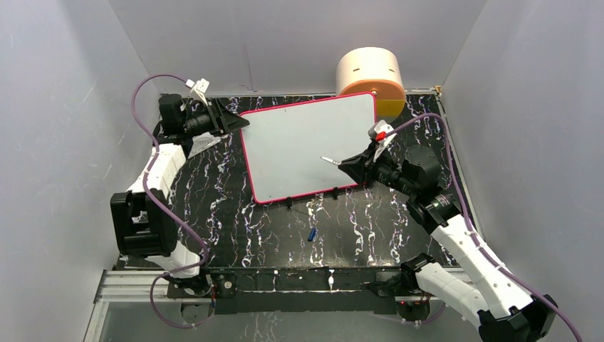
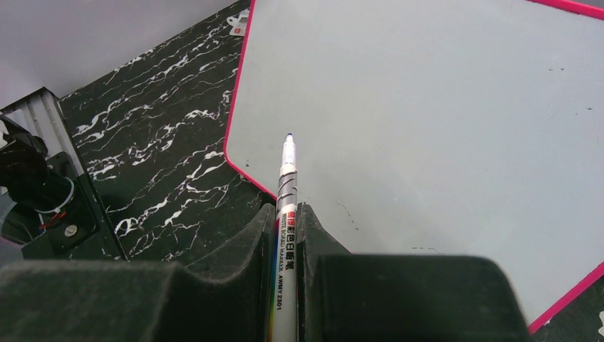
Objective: Write a sentence on the whiteboard
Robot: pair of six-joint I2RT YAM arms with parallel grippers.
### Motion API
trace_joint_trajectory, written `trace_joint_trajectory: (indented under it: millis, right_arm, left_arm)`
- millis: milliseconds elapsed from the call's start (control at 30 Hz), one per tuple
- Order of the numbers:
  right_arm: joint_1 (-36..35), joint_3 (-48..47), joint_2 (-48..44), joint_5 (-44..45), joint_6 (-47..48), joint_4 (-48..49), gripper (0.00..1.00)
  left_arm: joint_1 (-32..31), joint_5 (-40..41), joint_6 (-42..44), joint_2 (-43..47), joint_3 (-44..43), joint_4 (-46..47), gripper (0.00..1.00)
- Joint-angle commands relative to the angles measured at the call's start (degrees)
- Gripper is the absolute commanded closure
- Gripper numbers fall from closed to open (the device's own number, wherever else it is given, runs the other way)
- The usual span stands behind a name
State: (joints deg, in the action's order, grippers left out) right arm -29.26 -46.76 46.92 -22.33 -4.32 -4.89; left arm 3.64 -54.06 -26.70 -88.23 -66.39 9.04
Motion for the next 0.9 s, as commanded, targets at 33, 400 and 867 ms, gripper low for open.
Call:
trace_joint_trajectory:
  millis: [33,400,867]
  right_arm:
    - [-0.4,-2.6,0.0,-1.4,-0.3,4.4,1.0]
    - [-1.3,-2.8,1.1,-1.6,0.7,4.4,1.0]
    - [-6.5,-4.7,2.5,4.7,3.2,2.6,1.0]
  left_arm:
    - [0.3,-10.4,-3.6,-2.5,-2.5,8.6,0.52]
    - [0.2,-14.4,-5.3,-2.8,3.1,16.6,0.89]
    - [-1.4,-13.4,8.2,7.4,11.5,8.0,1.0]
